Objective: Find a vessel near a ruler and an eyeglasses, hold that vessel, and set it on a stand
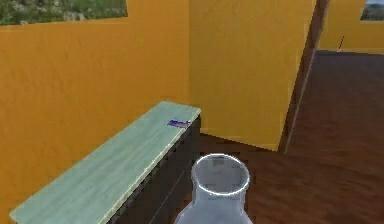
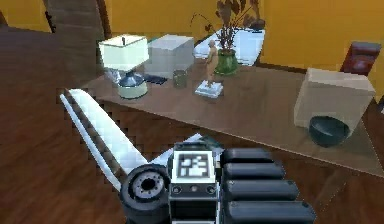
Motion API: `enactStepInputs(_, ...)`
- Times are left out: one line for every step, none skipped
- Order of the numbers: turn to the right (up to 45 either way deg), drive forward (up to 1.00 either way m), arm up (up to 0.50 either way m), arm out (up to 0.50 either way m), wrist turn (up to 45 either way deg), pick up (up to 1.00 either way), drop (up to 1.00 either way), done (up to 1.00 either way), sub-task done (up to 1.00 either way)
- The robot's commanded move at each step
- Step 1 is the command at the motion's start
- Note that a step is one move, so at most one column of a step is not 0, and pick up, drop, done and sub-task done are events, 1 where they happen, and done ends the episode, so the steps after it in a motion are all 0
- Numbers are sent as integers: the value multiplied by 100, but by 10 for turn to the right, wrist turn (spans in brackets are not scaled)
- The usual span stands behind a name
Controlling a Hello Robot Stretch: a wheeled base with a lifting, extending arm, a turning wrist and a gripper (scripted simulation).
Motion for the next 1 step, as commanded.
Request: enactStepInputs(60, 0, 0, 0, 0, 0, 0, 0, 0)
